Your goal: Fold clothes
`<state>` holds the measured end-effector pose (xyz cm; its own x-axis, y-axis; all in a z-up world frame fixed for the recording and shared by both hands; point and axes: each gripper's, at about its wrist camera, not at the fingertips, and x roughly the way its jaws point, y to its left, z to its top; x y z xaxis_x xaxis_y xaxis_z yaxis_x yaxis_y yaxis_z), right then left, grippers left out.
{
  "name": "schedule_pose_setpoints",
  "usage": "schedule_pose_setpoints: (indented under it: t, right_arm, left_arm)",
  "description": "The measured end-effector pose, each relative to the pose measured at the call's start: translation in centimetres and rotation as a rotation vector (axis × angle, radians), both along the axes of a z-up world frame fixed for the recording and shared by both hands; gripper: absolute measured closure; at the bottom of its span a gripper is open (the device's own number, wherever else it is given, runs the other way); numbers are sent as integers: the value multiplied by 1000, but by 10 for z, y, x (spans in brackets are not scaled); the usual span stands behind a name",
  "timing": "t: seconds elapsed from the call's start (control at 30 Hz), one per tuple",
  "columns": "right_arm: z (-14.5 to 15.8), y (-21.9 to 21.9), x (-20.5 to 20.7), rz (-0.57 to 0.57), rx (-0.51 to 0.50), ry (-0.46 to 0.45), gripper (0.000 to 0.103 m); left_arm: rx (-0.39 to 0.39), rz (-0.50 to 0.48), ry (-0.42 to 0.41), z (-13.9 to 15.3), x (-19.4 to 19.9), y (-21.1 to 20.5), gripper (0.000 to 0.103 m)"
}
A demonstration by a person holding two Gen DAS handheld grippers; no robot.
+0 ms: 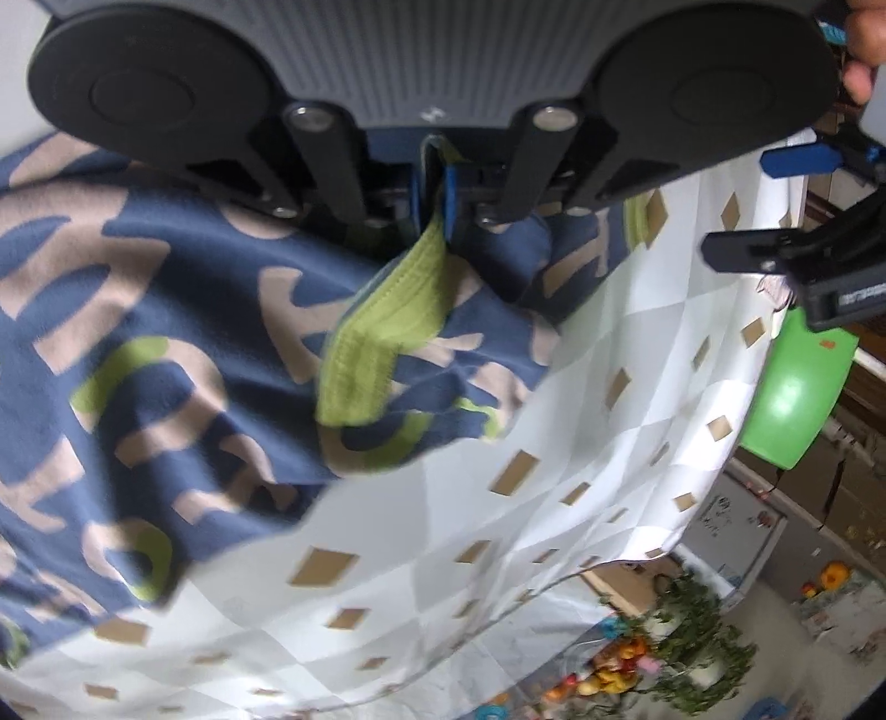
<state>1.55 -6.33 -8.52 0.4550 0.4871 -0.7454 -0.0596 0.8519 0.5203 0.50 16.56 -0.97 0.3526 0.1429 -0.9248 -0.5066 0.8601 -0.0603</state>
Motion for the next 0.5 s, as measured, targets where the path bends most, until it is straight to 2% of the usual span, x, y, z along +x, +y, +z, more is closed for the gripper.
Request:
schedule_pose_setpoints:
  t: [0.2,0.5]
  right_arm:
    - [37,4,-2,72,27,-123,97]
    - [112,18,1,174,142,-291,97]
  left_arm:
    - [-2,43,-6,1,-3,8,0]
    - [8,113,-71,14,-11,26,0]
